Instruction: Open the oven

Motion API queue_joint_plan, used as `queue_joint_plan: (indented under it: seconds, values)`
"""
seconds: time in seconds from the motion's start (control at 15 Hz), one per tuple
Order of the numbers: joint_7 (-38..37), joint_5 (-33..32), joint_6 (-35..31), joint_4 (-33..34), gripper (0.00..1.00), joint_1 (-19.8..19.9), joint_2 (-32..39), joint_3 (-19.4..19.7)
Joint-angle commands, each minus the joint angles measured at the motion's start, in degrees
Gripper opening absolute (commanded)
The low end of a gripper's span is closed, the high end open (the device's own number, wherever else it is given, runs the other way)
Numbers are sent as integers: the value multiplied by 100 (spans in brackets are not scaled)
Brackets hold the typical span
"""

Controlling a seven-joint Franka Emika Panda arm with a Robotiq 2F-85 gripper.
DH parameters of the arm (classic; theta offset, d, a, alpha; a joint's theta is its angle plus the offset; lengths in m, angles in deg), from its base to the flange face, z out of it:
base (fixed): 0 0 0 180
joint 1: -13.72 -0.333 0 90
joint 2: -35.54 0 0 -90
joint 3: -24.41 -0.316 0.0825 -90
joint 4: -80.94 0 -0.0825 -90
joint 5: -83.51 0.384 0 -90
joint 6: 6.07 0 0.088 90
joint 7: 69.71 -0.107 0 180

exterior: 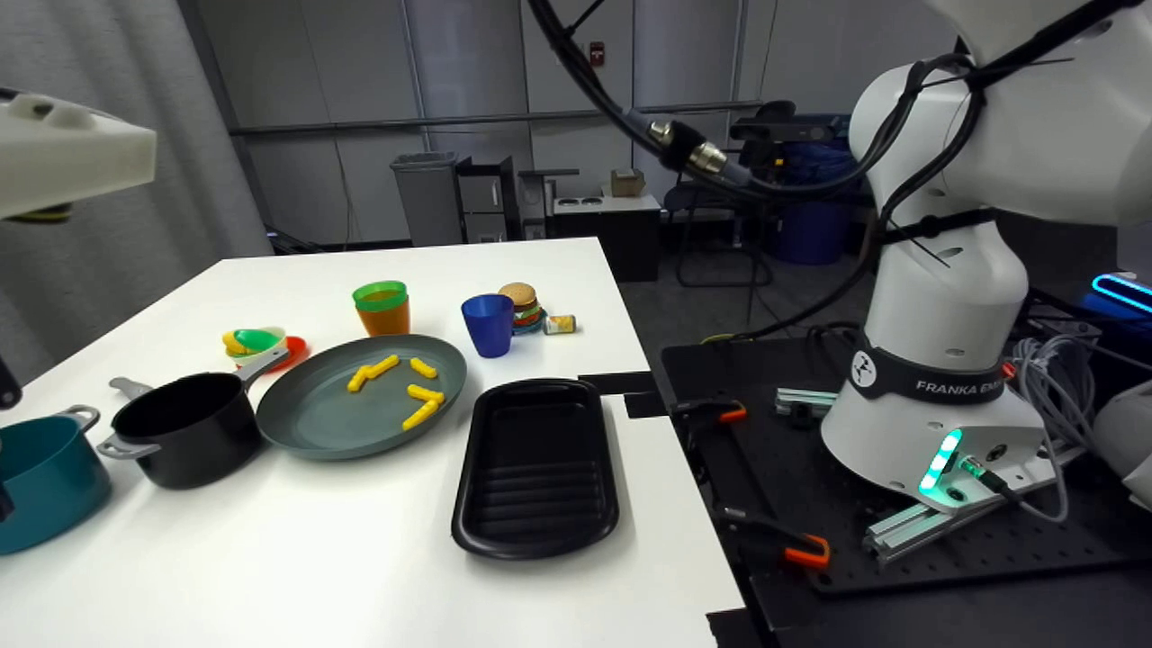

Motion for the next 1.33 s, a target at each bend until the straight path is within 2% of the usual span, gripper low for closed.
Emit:
queue_joint_plan:
  seconds: [0.0, 1.27]
  values:
    - [-126, -126, -9, 309, 100, -139, 247, 129]
    - [-55, -76, 15, 755, 100, -151, 788, 240]
